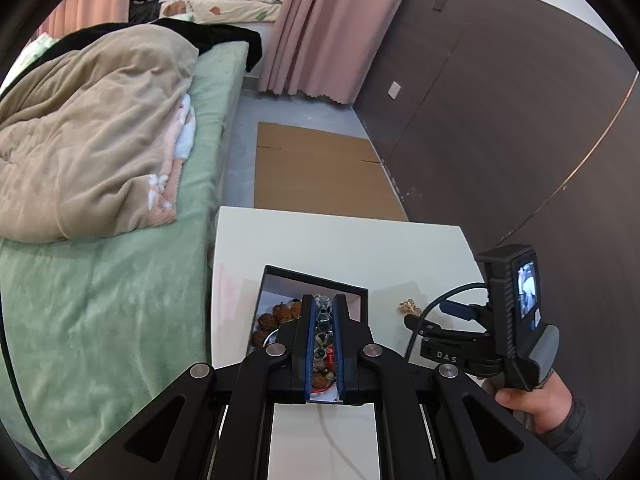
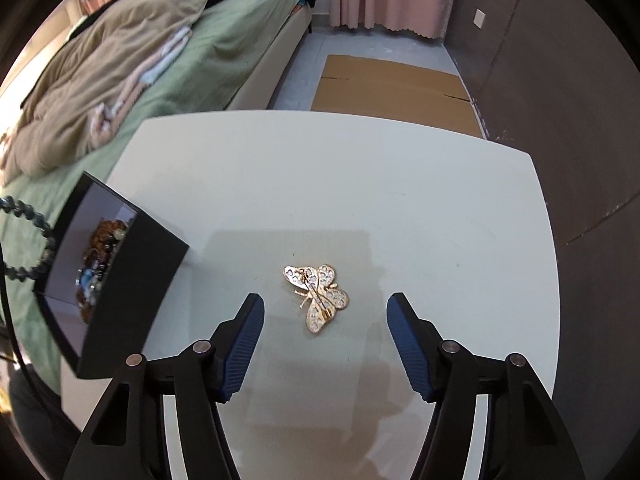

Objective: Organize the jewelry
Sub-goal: 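Carry the grey-blue bracelet into the box with left tool while right grasps the gold butterfly brooch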

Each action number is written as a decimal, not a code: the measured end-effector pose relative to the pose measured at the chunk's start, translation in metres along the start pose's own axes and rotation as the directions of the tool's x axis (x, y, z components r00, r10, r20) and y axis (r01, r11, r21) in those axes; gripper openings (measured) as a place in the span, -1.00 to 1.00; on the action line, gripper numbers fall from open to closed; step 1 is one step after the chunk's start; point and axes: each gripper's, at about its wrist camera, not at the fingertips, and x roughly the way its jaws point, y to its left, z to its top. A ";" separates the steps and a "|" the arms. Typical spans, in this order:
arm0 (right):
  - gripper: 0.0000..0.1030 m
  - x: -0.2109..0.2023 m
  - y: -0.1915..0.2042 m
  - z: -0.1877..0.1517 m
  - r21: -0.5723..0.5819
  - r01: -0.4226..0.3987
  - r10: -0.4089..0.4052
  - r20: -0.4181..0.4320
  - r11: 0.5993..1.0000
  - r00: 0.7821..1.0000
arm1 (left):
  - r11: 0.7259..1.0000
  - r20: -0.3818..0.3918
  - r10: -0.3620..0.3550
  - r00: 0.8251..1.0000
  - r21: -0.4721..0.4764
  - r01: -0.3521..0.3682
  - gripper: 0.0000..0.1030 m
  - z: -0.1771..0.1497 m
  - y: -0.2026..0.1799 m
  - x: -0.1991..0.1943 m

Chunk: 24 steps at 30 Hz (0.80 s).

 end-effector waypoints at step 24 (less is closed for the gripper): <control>-0.42 -0.009 -0.020 -0.016 0.078 -0.083 0.083 0.003 0.993 0.997 | 0.998 -0.053 -0.067 0.996 0.004 0.067 -0.85 0.002 -0.022 0.027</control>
